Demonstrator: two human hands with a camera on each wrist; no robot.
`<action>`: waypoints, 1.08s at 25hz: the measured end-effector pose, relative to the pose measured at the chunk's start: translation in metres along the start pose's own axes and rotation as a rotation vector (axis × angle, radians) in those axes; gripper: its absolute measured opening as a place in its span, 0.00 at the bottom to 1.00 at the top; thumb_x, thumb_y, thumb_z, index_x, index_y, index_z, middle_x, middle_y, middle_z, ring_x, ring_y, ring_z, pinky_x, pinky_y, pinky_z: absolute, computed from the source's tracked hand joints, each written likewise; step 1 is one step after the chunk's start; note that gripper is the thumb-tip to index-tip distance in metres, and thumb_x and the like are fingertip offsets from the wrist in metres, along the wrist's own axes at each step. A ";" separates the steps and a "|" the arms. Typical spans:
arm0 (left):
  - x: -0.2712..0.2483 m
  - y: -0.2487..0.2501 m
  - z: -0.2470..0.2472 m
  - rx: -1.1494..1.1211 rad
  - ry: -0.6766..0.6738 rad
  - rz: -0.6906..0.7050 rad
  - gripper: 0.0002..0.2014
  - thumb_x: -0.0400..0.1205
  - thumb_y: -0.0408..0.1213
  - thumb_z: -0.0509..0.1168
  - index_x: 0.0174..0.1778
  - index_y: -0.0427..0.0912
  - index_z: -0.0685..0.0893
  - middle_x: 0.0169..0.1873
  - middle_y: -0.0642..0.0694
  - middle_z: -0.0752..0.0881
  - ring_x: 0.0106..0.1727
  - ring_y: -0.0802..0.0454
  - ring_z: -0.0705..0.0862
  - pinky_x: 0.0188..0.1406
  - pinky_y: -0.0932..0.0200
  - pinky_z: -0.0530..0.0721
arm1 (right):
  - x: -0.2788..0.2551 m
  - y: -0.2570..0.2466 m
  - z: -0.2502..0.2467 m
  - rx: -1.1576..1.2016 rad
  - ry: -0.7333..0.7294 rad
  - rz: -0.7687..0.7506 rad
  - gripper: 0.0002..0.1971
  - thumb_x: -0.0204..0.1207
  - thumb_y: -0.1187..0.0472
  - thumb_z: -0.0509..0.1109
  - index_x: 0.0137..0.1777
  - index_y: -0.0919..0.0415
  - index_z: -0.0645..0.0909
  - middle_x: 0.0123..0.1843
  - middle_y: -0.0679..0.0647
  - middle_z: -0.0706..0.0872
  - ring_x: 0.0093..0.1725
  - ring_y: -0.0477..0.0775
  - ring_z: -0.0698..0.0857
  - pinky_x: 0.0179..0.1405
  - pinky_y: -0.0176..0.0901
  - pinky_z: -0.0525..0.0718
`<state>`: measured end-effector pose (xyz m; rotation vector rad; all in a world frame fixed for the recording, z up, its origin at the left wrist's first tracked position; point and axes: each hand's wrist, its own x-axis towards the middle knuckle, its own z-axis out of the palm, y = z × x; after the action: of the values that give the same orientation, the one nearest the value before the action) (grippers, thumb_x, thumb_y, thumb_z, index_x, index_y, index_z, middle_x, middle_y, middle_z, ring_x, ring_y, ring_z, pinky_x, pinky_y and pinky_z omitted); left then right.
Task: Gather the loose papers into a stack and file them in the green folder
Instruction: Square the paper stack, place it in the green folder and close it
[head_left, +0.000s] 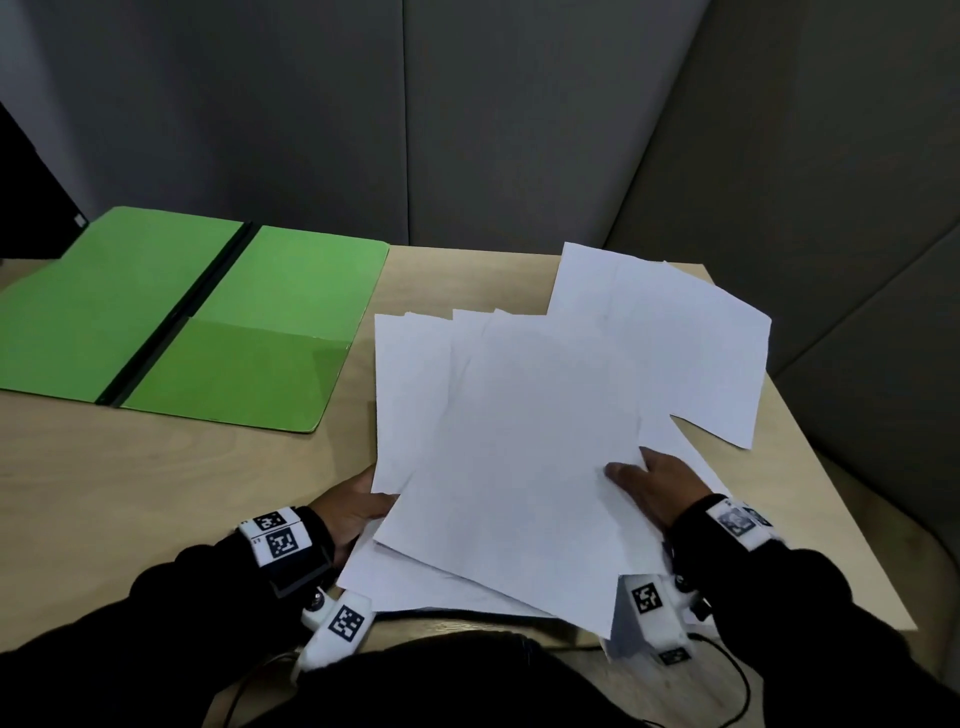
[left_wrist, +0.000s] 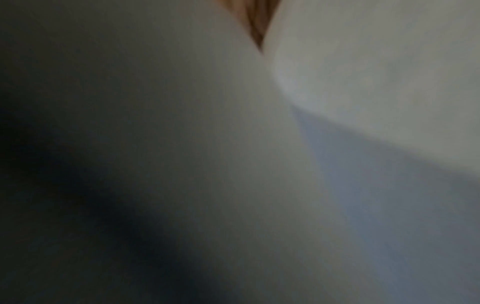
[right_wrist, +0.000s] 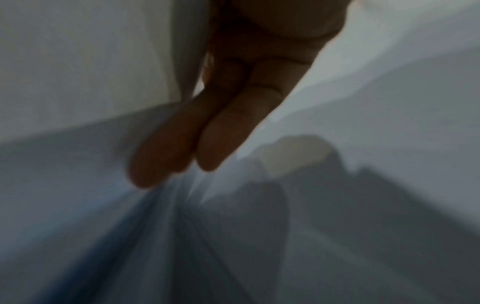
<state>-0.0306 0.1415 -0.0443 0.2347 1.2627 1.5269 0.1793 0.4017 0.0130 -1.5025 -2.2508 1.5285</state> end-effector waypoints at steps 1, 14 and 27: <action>0.000 0.000 0.001 0.032 0.026 -0.018 0.42 0.51 0.41 0.85 0.63 0.45 0.81 0.51 0.45 0.91 0.50 0.44 0.90 0.46 0.51 0.89 | 0.000 0.001 0.007 -0.024 -0.054 -0.003 0.17 0.66 0.57 0.76 0.52 0.64 0.85 0.51 0.62 0.90 0.41 0.57 0.88 0.44 0.44 0.86; 0.002 0.009 0.020 0.298 0.246 -0.006 0.30 0.81 0.36 0.68 0.78 0.42 0.65 0.65 0.56 0.71 0.72 0.58 0.70 0.64 0.66 0.61 | -0.013 -0.009 0.051 -0.313 -0.088 -0.050 0.29 0.64 0.36 0.72 0.59 0.55 0.80 0.52 0.57 0.90 0.49 0.59 0.89 0.44 0.43 0.83; -0.001 0.009 0.016 0.331 0.219 0.044 0.36 0.75 0.16 0.65 0.79 0.34 0.60 0.69 0.48 0.70 0.69 0.55 0.68 0.64 0.69 0.65 | -0.035 -0.008 0.022 -0.773 -0.034 -0.144 0.34 0.71 0.36 0.63 0.74 0.51 0.70 0.65 0.51 0.81 0.63 0.53 0.82 0.62 0.44 0.78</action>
<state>-0.0244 0.1514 -0.0304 0.3167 1.6959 1.4022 0.1817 0.3607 0.0236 -1.3648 -3.0789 0.6530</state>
